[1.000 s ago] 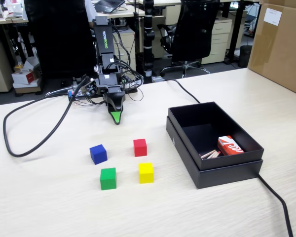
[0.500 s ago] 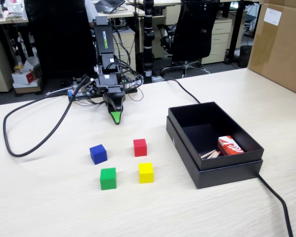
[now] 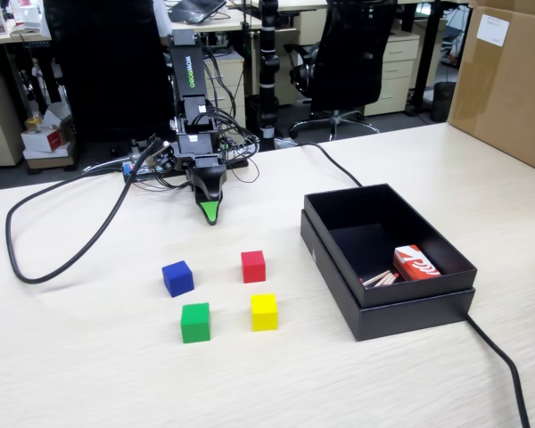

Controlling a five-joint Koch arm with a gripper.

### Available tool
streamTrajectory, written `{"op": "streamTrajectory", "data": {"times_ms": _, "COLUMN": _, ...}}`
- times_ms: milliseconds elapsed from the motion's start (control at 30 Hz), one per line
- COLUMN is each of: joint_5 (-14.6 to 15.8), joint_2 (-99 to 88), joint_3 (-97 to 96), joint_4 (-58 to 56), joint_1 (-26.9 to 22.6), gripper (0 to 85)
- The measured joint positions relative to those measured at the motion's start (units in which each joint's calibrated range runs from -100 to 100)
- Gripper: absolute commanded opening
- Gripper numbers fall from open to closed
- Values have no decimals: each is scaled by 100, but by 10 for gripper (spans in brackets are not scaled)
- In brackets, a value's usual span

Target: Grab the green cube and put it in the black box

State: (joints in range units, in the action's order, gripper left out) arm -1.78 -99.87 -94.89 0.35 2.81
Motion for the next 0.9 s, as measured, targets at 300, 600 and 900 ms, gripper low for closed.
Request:
{"op": "streamTrajectory", "data": {"times_ms": 300, "joint_5": 0, "joint_2": 0, "joint_3": 0, "joint_4": 0, "joint_1": 0, "gripper": 488}}
{"op": "streamTrajectory", "data": {"times_ms": 600, "joint_5": 0, "joint_2": 0, "joint_3": 0, "joint_4": 0, "joint_1": -24, "gripper": 484}}
{"op": "streamTrajectory", "data": {"times_ms": 900, "joint_5": 0, "joint_2": 0, "joint_3": 0, "joint_4": 0, "joint_1": -39, "gripper": 483}}
